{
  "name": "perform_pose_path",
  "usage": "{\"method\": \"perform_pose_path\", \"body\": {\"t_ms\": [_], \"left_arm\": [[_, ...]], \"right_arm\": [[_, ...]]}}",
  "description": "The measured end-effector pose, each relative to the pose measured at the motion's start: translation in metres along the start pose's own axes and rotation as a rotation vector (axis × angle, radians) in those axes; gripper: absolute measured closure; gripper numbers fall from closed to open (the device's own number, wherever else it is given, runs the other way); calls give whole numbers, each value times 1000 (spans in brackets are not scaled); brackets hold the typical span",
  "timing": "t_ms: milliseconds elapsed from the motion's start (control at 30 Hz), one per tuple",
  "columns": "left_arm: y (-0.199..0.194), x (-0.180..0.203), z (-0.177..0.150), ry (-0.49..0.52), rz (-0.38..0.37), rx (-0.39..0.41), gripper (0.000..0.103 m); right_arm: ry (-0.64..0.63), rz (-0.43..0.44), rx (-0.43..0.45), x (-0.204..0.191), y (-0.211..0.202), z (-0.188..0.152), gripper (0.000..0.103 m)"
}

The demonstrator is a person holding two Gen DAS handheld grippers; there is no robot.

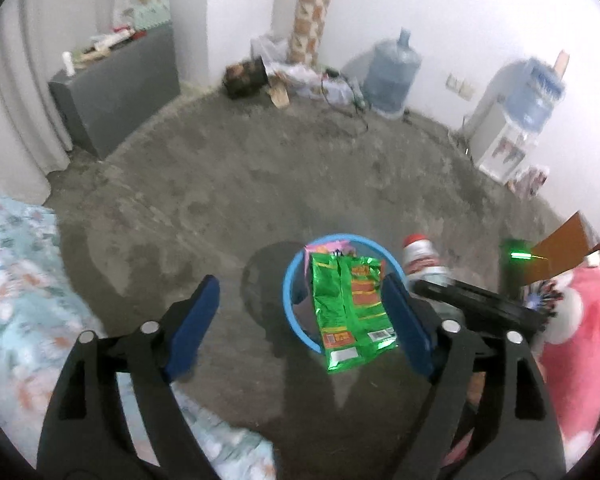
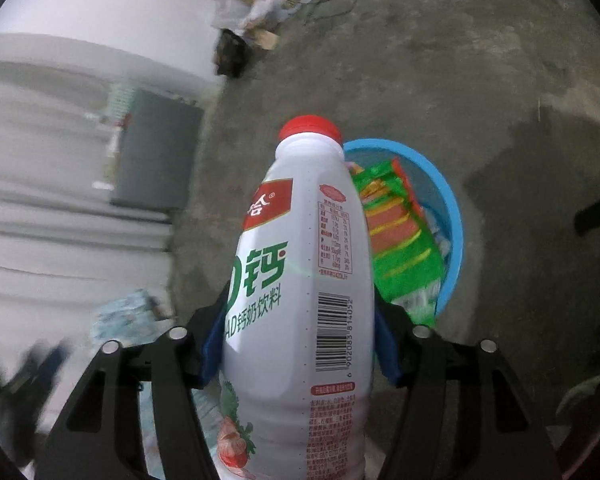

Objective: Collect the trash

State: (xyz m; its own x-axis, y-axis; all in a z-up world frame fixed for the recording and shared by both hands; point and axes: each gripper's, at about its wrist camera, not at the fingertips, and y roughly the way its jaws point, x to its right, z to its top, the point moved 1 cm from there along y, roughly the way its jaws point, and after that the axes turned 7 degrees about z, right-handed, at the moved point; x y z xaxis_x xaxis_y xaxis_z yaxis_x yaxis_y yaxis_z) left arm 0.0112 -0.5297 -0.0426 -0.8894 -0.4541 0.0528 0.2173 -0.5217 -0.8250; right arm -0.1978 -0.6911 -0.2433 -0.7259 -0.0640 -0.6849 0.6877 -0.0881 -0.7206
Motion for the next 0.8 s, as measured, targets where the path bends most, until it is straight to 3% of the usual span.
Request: {"method": "perform_pose_path", "body": {"t_ms": [33, 100, 200, 367, 500, 567, 700, 800], "left_arm": [[-15, -8, -2, -8, -1, 13, 21], [-47, -28, -12, -35, 4, 47, 20], [-87, -60, -36, -72, 11, 71, 19], [-135, -105, -82, -144, 77, 127, 19], [-168, -133, -119, -250, 113, 152, 19], [-187, -145, -138, -315, 140, 179, 13], [-218, -159, -170, -423, 173, 229, 10], [-239, -169, -191, -479, 265, 233, 10]], "right_arm": [[1, -102, -9, 8, 15, 4, 23], [27, -200, -32, 22, 32, 4, 23], [68, -163, -20, 32, 26, -6, 23], [-32, -171, 1, 10, -5, -21, 23], [-172, -166, 25, -36, -39, -33, 23], [-265, -154, 44, -68, -55, -45, 23], [-509, -111, 87, -148, -87, -94, 23], [-670, -58, 102, -202, -103, -142, 17]]}}
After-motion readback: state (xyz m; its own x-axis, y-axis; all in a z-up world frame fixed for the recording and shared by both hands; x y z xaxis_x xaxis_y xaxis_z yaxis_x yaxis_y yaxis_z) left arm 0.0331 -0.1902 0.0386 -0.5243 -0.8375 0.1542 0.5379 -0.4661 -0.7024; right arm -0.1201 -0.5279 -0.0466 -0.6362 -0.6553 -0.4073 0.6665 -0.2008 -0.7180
